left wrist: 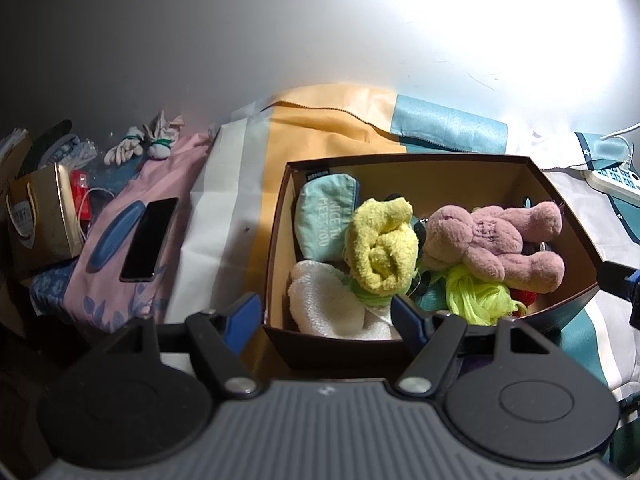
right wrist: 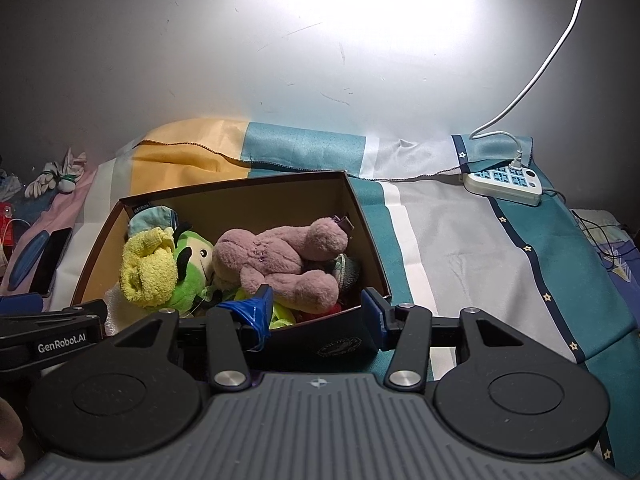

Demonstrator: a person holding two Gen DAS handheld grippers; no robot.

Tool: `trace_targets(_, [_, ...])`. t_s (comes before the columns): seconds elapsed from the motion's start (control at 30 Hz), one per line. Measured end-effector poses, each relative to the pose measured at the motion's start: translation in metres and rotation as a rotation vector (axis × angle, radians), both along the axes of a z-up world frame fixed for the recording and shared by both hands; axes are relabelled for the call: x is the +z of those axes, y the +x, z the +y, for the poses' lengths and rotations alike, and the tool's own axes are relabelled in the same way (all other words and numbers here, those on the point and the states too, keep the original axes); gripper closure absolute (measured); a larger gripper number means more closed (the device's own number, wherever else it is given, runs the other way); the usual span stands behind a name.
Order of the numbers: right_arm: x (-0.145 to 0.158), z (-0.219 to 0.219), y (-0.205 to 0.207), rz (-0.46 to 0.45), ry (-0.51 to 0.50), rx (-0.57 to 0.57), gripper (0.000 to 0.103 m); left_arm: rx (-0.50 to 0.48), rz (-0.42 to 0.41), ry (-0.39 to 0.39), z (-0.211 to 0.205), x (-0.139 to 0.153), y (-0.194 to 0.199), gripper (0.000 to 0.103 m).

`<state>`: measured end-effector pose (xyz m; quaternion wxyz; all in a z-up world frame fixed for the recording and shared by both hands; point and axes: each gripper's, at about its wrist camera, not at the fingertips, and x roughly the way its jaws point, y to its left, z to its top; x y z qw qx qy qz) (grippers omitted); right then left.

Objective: Organize soft objects

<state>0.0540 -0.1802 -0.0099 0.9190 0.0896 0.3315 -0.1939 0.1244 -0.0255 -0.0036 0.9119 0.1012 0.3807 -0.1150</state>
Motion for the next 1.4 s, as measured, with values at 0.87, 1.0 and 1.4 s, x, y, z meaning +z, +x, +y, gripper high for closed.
trace_targets(0.87, [0.0014, 0.0041, -0.0046, -0.045, -0.007, 0.028, 0.07, -0.016, 0.002, -0.02, -0.0004, -0.002, -0.0008, 0.03])
trace_targets(1.0, [0.0013, 0.0041, -0.0045, -0.045, -0.007, 0.029, 0.07, -0.02, 0.007, -0.025, -0.0002, -0.0036, -0.0001, 0.03])
trace_targets(1.4, [-0.0034, 0.0053, -0.0022, -0.035, -0.008, 0.03, 0.07, -0.023, 0.004, -0.059, 0.0021, -0.0062, 0.0003, 0.031])
